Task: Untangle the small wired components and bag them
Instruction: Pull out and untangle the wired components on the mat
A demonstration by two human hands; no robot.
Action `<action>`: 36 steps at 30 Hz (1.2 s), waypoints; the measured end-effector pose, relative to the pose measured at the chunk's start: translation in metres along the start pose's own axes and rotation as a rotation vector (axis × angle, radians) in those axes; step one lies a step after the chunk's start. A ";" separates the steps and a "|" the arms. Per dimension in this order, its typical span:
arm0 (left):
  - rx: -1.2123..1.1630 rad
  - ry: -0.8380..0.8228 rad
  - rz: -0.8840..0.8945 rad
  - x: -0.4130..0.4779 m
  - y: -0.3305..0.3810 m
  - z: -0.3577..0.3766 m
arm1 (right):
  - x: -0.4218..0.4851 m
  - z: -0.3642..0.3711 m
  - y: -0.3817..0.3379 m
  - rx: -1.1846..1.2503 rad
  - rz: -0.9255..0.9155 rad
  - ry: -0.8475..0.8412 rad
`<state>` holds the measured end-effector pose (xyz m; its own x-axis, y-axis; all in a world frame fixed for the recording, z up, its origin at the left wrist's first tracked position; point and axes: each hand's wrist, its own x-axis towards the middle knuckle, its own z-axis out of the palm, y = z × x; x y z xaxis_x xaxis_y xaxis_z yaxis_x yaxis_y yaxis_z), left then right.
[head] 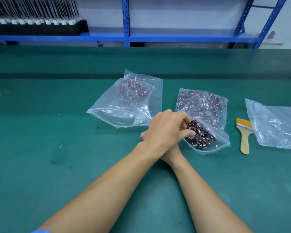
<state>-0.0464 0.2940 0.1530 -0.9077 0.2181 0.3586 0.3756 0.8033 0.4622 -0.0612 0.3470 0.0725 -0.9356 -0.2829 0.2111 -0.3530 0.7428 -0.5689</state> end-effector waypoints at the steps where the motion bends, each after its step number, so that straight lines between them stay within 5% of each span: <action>1: -0.003 -0.002 0.016 -0.001 -0.003 0.000 | 0.000 0.003 0.002 0.101 0.063 -0.002; 5: -0.160 0.101 0.115 -0.020 -0.017 -0.009 | -0.002 -0.011 -0.013 0.117 -0.025 0.182; 8: -0.238 0.266 0.108 -0.041 -0.039 -0.024 | -0.005 -0.016 -0.010 0.195 -0.017 0.042; 16: -0.058 0.410 -0.110 -0.089 -0.122 -0.059 | -0.004 -0.010 -0.007 0.426 0.106 0.175; 25: 0.132 0.156 -0.056 -0.077 -0.121 -0.052 | 0.009 0.002 -0.018 0.109 0.069 0.271; 32: 0.564 -0.212 -0.155 -0.027 -0.113 -0.055 | 0.008 0.006 -0.016 0.174 0.059 0.303; 36: 0.629 -0.256 -0.168 0.010 -0.122 -0.046 | 0.009 0.005 -0.015 0.201 0.057 0.340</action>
<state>-0.0928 0.1728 0.1376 -0.9885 0.1248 0.0855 0.1170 0.9890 -0.0901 -0.0642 0.3302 0.0792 -0.9136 -0.0031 0.4066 -0.3245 0.6082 -0.7244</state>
